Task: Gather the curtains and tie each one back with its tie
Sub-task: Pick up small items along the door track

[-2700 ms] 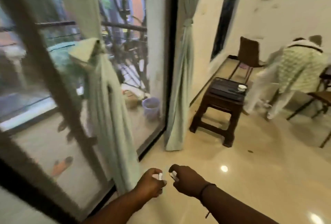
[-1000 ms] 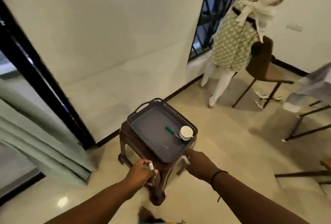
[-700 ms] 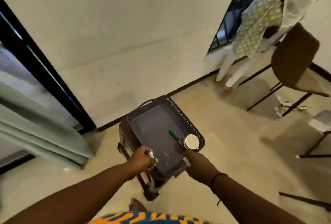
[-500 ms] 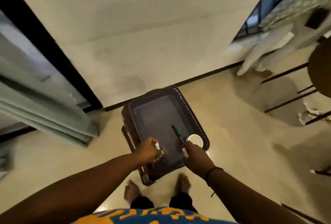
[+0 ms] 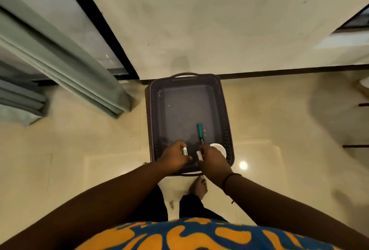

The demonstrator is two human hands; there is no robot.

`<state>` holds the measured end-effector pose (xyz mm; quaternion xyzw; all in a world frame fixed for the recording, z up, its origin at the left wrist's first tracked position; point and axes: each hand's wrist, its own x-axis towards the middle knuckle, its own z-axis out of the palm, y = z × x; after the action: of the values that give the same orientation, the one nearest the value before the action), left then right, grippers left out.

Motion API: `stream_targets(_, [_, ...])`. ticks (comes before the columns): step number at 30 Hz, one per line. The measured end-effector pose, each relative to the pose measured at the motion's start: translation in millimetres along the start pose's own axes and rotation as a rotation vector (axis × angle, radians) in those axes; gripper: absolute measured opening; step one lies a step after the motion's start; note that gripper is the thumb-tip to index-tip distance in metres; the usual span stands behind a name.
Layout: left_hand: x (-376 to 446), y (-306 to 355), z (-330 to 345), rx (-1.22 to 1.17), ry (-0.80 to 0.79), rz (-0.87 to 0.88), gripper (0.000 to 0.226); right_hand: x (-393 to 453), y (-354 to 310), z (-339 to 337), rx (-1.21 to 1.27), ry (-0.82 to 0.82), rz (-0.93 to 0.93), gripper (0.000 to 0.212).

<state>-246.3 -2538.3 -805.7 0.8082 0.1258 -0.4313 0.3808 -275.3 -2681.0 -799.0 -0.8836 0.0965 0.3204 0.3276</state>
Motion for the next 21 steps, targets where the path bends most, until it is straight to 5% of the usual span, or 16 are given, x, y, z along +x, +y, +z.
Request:
stream_targets(3, [1,-3,5,0.06,-0.073,0.016,0.066,-1,4,0,-0.006,-0.04,-0.017,0.027])
stream_targets(12, [-40,-15,-22,0.05,0.035,-0.07,0.046,-4,-10,-13,-0.141,-0.022,-0.114,0.028])
stream_targets(21, [-114,-99,-88,0.05,0.173,-0.077,0.043,16,-94,6,-0.412,-0.148,-0.251,0.032])
